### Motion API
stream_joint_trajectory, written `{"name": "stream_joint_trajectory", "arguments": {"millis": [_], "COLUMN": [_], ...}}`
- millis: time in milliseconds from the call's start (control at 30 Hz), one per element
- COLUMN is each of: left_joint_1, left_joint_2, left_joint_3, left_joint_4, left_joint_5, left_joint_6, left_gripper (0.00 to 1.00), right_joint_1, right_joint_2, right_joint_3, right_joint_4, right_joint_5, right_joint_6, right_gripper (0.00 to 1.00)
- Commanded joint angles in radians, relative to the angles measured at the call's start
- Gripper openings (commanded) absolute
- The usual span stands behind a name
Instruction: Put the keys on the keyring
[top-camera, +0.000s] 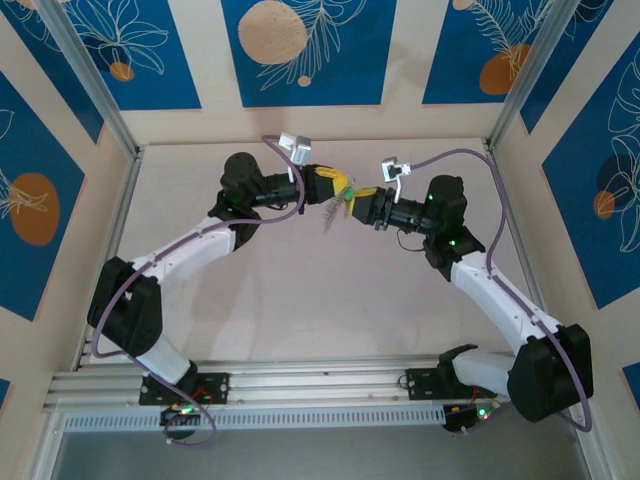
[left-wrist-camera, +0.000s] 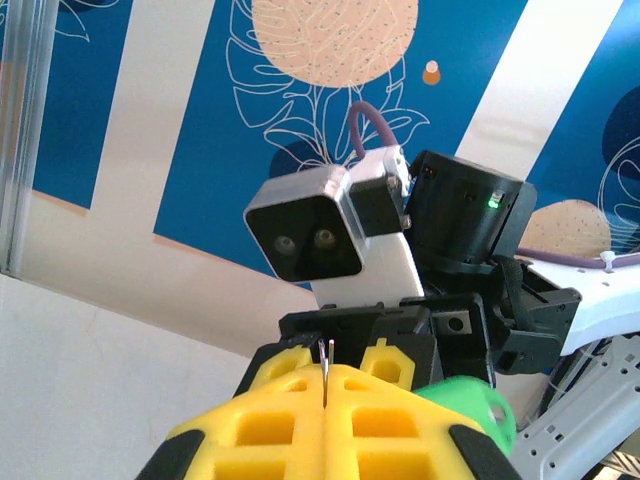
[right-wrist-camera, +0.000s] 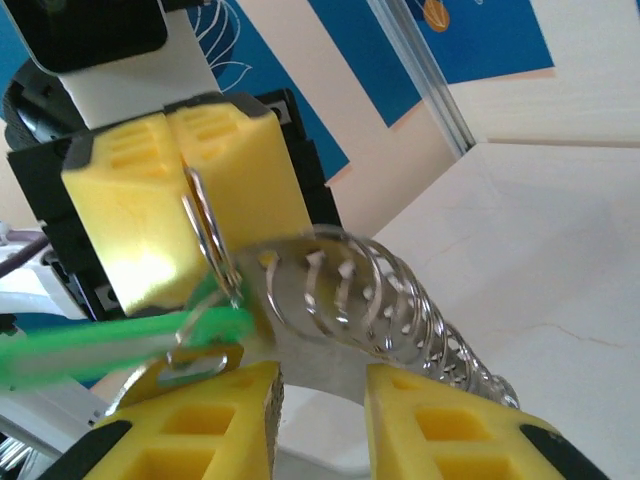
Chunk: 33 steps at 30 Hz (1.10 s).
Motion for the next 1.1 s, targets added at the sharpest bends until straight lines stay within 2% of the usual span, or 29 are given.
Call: {"name": "stream_joint_trajectory", "arguments": {"millis": [0,333,500,800,1067], "left_joint_1": [-0.013,-0.013,-0.013,-0.017,-0.019], "left_joint_2": [0.000,0.002,0.004,0.017,0.077], "left_joint_3": [0.021,0.023,0.023,0.018,0.002], "left_joint_4": [0.068,0.092,0.101,0.142,0.343], "left_joint_5": [0.001,0.014,0.020,0.009,-0.032], "left_joint_6": [-0.007,-0.023,-0.030,-0.068,-0.238], "left_gripper": [0.00,0.00,0.00,0.00,0.00], "right_joint_1": [-0.030,-0.140,-0.161,-0.161,-0.159], "right_joint_2": [-0.056,-0.162,-0.173,-0.087,0.014], "right_joint_3": [-0.044,-0.102,-0.077,0.035,0.079], "right_joint_4": [-0.029,-0.062,-0.036,0.131,0.304], "right_joint_5": [0.014,0.033,0.053,-0.076,-0.115], "right_joint_6": [-0.021,0.000,0.024,0.101,0.176], "right_gripper": [0.30,0.30,0.31,0.44,0.47]}}
